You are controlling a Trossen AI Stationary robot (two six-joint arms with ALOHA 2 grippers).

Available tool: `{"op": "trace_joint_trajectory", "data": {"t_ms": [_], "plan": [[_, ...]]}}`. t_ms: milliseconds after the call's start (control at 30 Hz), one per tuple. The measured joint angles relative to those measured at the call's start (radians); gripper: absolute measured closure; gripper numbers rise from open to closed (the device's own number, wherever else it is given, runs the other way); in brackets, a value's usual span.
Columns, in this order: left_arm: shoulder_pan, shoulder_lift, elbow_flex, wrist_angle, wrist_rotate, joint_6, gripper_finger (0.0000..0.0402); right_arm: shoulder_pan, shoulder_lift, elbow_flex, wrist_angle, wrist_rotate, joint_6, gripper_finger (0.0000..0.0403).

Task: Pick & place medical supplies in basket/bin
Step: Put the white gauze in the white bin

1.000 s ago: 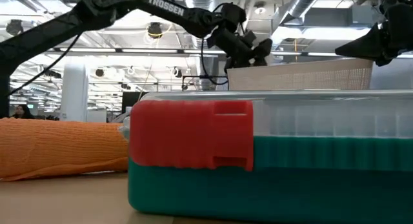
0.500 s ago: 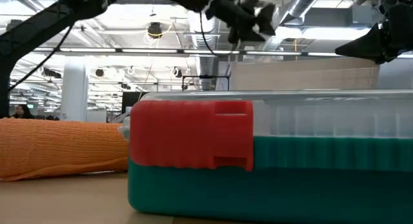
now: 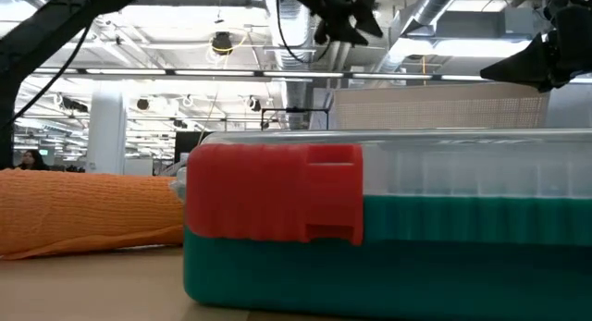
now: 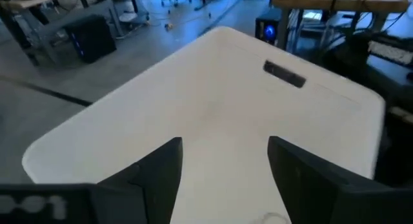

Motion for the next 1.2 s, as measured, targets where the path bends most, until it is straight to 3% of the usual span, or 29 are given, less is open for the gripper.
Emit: {"op": "trace_joint_trajectory", "data": {"t_ms": [400,833,1033,1200], "plan": [[-0.091,-0.192,0.001,-0.149,0.000,0.027,0.0200,0.000,0.000,0.000,0.000,0.000,0.000,0.0403],[-0.157,-0.351,0.001,-0.571,0.000,-0.075,0.0200,0.000,0.000,0.000,0.053,-0.004,-0.099,0.0403],[-0.213,-0.403,0.001,-0.660,0.000,-0.104,0.0200,0.000,0.000,0.000,0.167,-0.179,-0.077,0.0403],[-0.264,-0.410,0.001,-0.682,0.000,-0.134,0.0200,0.000,0.000,0.000,0.403,-0.252,-0.085,0.0403]]}}
